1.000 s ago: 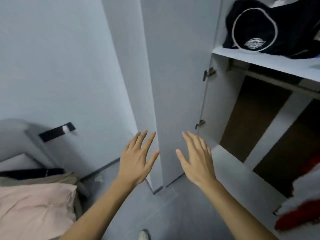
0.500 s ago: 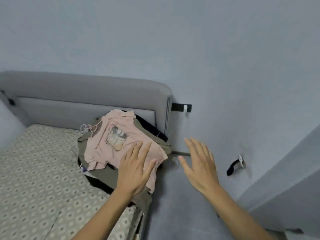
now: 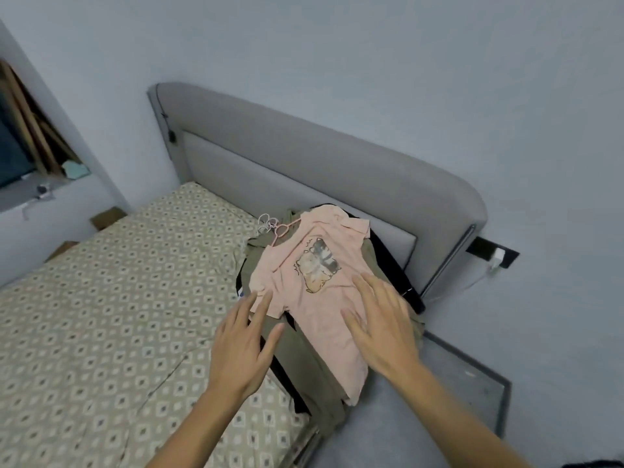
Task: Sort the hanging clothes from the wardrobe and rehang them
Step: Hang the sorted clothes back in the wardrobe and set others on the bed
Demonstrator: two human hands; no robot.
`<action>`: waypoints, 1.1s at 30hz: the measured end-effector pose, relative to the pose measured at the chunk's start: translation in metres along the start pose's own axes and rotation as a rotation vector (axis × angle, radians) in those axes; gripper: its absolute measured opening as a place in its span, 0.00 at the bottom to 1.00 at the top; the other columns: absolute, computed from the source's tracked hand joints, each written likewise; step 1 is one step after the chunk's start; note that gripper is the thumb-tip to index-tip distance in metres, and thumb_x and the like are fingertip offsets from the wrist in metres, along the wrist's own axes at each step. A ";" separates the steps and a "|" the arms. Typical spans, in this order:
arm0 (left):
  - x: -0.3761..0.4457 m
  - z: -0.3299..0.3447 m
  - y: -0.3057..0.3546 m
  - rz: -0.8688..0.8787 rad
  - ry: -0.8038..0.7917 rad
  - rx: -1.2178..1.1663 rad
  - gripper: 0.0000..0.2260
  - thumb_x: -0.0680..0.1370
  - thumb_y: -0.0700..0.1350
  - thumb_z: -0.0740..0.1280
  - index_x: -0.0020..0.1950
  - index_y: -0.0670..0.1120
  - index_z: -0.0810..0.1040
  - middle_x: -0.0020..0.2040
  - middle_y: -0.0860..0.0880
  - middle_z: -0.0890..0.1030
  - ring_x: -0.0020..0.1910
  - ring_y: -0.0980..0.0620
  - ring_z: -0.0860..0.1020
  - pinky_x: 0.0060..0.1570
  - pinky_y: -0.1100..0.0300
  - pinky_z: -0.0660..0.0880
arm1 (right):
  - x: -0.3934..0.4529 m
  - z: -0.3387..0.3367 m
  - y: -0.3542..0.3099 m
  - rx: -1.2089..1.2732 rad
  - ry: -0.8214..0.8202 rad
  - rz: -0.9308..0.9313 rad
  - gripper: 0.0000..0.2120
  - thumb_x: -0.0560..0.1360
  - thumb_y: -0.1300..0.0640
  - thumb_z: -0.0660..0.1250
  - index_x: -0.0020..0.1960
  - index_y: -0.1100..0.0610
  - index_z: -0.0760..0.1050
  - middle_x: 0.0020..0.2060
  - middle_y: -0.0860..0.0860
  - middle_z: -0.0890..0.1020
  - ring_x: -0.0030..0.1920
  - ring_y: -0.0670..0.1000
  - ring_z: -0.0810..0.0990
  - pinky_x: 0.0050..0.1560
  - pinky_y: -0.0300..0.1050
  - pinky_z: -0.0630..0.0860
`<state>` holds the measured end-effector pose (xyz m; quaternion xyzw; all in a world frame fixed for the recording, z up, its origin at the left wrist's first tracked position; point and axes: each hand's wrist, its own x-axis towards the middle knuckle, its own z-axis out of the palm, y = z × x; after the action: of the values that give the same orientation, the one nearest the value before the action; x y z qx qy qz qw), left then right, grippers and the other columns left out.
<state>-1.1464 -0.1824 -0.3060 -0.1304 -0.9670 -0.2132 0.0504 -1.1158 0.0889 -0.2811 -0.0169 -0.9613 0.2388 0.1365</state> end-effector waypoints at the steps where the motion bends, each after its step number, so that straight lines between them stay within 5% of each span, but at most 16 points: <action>1: 0.007 0.006 0.000 -0.021 -0.004 0.005 0.30 0.83 0.70 0.43 0.84 0.61 0.54 0.82 0.55 0.60 0.81 0.52 0.59 0.76 0.46 0.64 | 0.011 0.004 0.007 0.006 -0.014 -0.017 0.30 0.83 0.38 0.54 0.81 0.48 0.63 0.78 0.47 0.67 0.77 0.51 0.65 0.75 0.51 0.62; 14: 0.125 0.064 0.024 -0.374 0.046 0.079 0.30 0.83 0.69 0.46 0.84 0.60 0.57 0.78 0.53 0.67 0.78 0.50 0.63 0.72 0.45 0.68 | 0.198 0.028 0.117 -0.010 -0.192 -0.264 0.29 0.82 0.37 0.56 0.78 0.50 0.67 0.75 0.49 0.70 0.74 0.53 0.68 0.72 0.56 0.67; 19: 0.158 0.073 0.001 -0.425 0.043 0.066 0.31 0.82 0.69 0.44 0.83 0.59 0.59 0.77 0.51 0.69 0.76 0.49 0.65 0.71 0.44 0.69 | 0.251 0.060 0.111 -0.022 -0.247 -0.346 0.28 0.81 0.40 0.59 0.78 0.49 0.67 0.75 0.49 0.71 0.74 0.53 0.69 0.71 0.50 0.64; 33: 0.307 0.153 -0.055 -0.511 -0.136 0.029 0.34 0.80 0.69 0.42 0.83 0.58 0.59 0.76 0.50 0.69 0.76 0.47 0.65 0.70 0.46 0.69 | 0.428 0.180 0.145 -0.152 -0.409 -0.486 0.27 0.80 0.41 0.58 0.74 0.53 0.74 0.71 0.54 0.76 0.71 0.58 0.72 0.68 0.58 0.71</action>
<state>-1.4626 -0.0946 -0.4193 0.1049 -0.9726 -0.1958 -0.0682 -1.5807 0.1766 -0.3925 0.2512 -0.9598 0.1251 -0.0079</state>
